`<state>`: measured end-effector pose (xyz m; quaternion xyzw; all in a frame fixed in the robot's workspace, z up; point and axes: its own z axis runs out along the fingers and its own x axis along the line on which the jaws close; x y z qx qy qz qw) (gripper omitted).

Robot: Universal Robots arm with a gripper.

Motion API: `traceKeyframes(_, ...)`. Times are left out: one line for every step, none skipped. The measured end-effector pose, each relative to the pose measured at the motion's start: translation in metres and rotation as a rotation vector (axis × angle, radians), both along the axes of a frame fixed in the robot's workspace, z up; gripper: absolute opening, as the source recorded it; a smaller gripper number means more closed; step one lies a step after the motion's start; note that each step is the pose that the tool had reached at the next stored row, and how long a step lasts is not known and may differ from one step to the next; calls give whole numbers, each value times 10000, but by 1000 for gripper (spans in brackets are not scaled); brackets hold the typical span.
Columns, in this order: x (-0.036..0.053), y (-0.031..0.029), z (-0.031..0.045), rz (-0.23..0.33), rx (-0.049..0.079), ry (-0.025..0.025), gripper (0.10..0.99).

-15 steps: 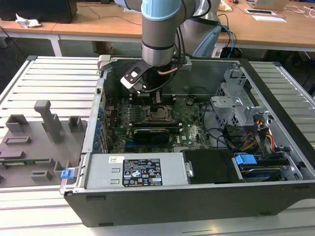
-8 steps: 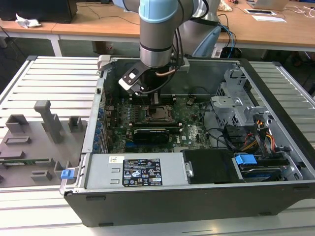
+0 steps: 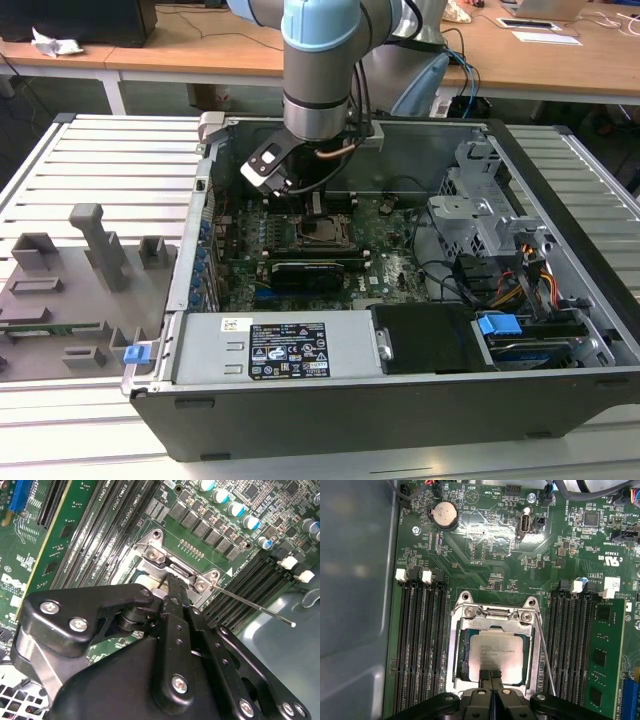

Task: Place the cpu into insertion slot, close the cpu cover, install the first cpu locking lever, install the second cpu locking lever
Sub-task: 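Close the cpu cover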

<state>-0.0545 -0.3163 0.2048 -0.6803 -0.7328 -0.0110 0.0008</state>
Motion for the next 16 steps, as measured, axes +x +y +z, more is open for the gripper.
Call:
traceKeyframes(1, 1, -4, -2, -1, 1, 106)
traceKeyframes(3, 2, -11, -3, 0, -1, 106)
traceKeyframes(5, 4, -18, -1, 10, -6, 106)
traceKeyframes(5, 2, -22, 0, 0, -2, 106)
traceKeyframes(6, 2, -23, 0, 0, -3, 106)
traceKeyframes(8, 3, -24, 0, 3, -5, 106)
traceKeyframes(11, 3, -26, 1, 7, -7, 106)
traceKeyframes(15, 3, -25, 1, 7, -8, 106)
traceKeyframes(18, 4, -19, 0, 9, -11, 106)
traceKeyframes(21, 6, -7, -1, 17, -21, 106)
traceKeyframes(24, 9, 21, 0, 30, -28, 106)
traceKeyframes(22, 8, 51, 0, 15, -15, 106)
traceKeyframes(22, 6, 86, 0, 8, -11, 106)
traceKeyframes(22, 6, 116, 1, 11, -12, 106)
traceKeyframes(21, 6, 144, 0, 9, -11, 106)
traceKeyframes(22, 6, 152, 1, 8, -11, 106)
